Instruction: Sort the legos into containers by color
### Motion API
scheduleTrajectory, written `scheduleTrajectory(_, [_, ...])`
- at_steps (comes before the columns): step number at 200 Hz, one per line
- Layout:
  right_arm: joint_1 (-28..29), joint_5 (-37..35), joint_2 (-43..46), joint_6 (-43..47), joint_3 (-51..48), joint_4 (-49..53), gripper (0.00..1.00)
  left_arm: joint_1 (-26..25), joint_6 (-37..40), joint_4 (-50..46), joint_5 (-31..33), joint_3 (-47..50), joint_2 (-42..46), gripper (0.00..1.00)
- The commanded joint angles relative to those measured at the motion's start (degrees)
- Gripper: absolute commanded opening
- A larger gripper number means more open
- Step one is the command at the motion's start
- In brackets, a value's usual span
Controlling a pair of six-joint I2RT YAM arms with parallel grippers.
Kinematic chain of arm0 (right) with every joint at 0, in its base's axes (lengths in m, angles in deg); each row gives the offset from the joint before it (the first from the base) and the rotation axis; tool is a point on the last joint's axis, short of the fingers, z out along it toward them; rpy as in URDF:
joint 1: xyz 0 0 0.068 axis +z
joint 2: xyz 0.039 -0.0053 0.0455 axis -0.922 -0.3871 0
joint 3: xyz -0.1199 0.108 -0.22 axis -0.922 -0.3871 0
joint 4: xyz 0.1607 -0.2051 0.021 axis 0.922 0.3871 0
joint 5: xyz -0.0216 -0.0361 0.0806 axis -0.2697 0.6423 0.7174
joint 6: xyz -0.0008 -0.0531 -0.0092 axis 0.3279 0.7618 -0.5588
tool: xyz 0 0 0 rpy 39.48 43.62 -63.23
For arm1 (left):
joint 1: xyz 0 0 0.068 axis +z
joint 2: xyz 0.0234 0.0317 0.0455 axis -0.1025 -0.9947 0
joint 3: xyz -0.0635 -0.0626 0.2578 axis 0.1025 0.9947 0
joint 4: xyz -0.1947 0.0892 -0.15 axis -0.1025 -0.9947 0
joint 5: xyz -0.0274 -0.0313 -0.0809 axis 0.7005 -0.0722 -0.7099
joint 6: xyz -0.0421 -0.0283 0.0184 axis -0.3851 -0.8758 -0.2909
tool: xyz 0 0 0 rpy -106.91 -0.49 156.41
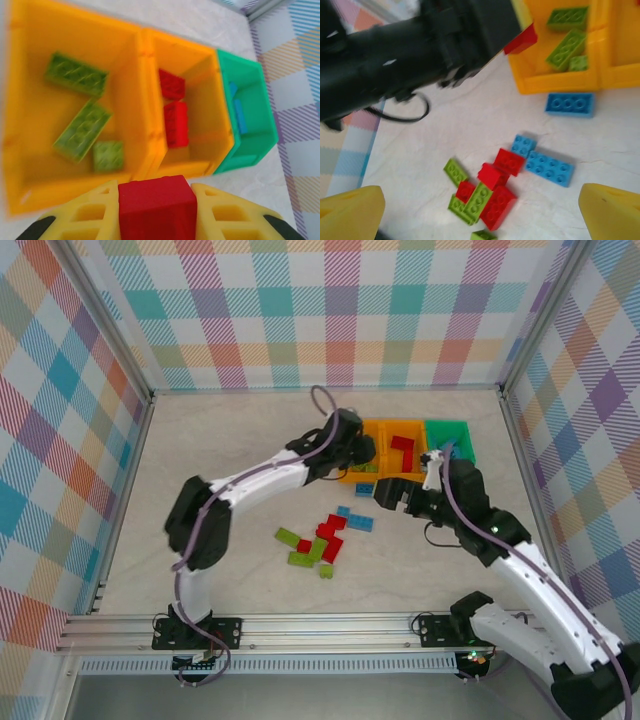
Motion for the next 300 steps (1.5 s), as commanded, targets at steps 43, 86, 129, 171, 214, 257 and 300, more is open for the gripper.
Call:
scheduleTrajectory(43, [0.2, -8.7, 7.7, -1.9, -4.3, 3.9, 1.0, -0.5, 9.1, -7.0, -2.0, -31.4, -22.0, 0.26])
scheduleTrajectory(86, [0.2, -8.7, 8.3, -1.7, -5.1, 3.7, 1.0, -0.7, 10.2, -8.4, -4.1, -38.6, -24.7, 0.45])
scheduleTrajectory(129, [0.2, -11.1, 7.4, -3.1, -5.5, 3.9, 1.0, -1.2, 13.4, -7.9, -4.1, -32.1, -16.1, 0.51])
scheduleTrajectory(171, [0.2, -10.2, 3.8, -2.7, -5.0, 2.8, 1.0, -1.2, 17.0, 3.0, -4.6, -7.1, 5.6, 0.51])
scheduleTrajectory(214, [1.2, -2.1, -10.3, -2.4, -1.3, 0.7, 0.94, -1.3, 30.5, 6.6, -5.6, 21.3, 34.4, 0.51])
scheduleTrajectory(257, [11.9, -0.9, -28.4, 1.8, 6.9, -1.5, 0.91, -1.4, 46.3, -8.9, -1.1, 35.5, 57.5, 0.53])
scheduleTrajectory(300, [24.0, -5.1, -49.0, 13.1, 23.8, 5.6, 0.9, -1.5, 64.9, -30.0, -7.5, 43.5, 79.1, 0.58])
